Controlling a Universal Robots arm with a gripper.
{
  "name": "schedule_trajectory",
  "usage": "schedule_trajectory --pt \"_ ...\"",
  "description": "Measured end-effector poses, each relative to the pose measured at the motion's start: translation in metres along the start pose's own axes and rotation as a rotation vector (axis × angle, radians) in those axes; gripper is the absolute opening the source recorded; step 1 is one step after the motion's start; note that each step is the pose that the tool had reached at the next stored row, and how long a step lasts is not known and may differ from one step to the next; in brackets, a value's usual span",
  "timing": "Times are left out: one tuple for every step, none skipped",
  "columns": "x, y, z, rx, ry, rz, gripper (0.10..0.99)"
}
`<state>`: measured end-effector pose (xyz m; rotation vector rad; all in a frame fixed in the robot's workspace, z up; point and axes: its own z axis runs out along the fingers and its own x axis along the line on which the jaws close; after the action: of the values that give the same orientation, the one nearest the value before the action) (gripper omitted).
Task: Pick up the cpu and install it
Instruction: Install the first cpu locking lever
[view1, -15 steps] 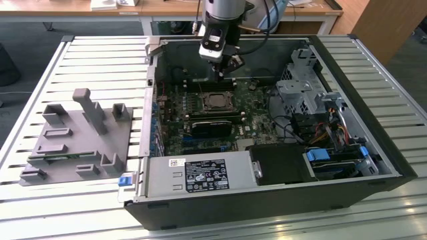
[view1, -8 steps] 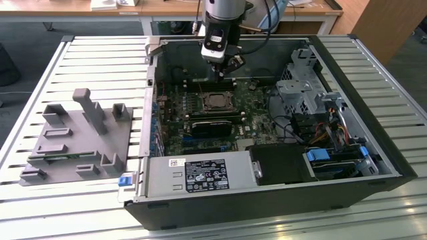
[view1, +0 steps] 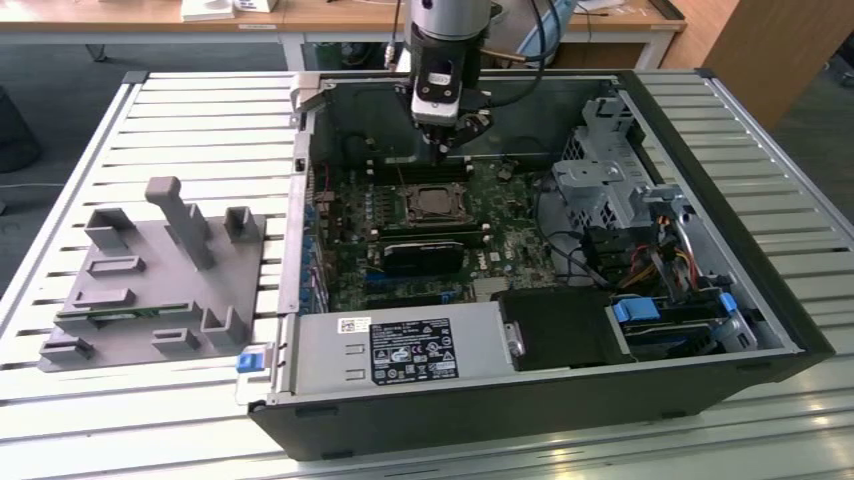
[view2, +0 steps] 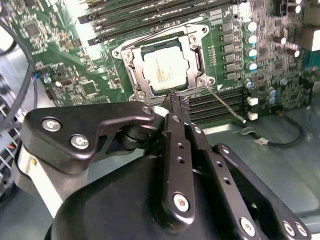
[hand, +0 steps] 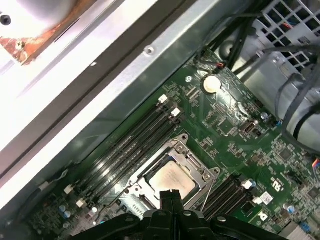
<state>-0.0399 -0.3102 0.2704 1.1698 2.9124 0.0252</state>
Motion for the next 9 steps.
schedule_trajectory --pt "0.0000 0.0000 0.0001 0.000 0.0004 -0.018 0.106" --pt "0.0000 0.0000 0.0002 0.000 0.0007 -0.038 0.106" --pt "0.0000 0.0000 0.0003 0.000 0.0010 -0.056 0.106" --pt "0.0000 0.0000 0.0004 0.000 0.0013 -0.074 0.106" --pt "0.0000 0.0000 0.0005 0.000 0.0015 -0.092 0.106" --pt "0.0000 0.0000 0.0006 0.000 0.0018 -0.110 0.106" --pt "0.0000 0.0000 0.0007 0.000 0.0021 -0.128 0.106" --pt "0.0000 0.0000 0.0008 0.000 0.0024 -0.145 0.106" --pt "0.0000 0.0000 0.0009 0.000 0.0027 -0.165 0.106"
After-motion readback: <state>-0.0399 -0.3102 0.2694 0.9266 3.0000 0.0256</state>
